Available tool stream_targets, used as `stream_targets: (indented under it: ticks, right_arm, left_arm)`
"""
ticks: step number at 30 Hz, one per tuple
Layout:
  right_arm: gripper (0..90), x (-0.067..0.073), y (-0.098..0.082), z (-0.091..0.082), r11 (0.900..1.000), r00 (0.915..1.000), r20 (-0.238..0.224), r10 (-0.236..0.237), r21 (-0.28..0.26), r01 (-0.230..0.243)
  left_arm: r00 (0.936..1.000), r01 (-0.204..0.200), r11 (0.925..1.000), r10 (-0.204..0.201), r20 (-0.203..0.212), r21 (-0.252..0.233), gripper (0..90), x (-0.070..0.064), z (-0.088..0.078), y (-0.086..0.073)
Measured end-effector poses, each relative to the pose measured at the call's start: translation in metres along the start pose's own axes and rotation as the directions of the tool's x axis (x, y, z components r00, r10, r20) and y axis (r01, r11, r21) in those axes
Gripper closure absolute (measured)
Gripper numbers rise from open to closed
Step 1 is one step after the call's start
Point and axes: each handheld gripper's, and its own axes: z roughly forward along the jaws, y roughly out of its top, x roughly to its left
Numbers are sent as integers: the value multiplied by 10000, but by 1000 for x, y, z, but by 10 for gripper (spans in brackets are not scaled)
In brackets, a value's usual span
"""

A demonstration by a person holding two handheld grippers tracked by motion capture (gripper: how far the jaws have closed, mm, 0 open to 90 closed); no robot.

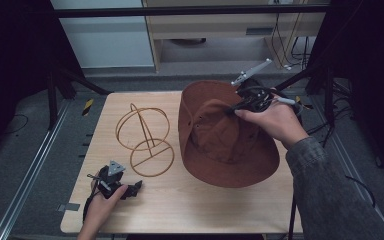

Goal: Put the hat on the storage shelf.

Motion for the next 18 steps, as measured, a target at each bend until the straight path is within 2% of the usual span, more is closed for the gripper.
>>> stream_targets:
  ticks: [6, 18]
  right_arm:
    - [887, 5, 10, -13, 9992, 9999, 5, -102, -399, 102]
    - [887, 31, 36, -27, 9913, 9978, -121, -645, -1155, 626]
  left_arm:
    - [10000, 18, 10000, -18, -14, -3, 0, 0, 0, 0]
    - [10000, 17, 10000, -17, -25, 16, 0, 0, 0, 0]
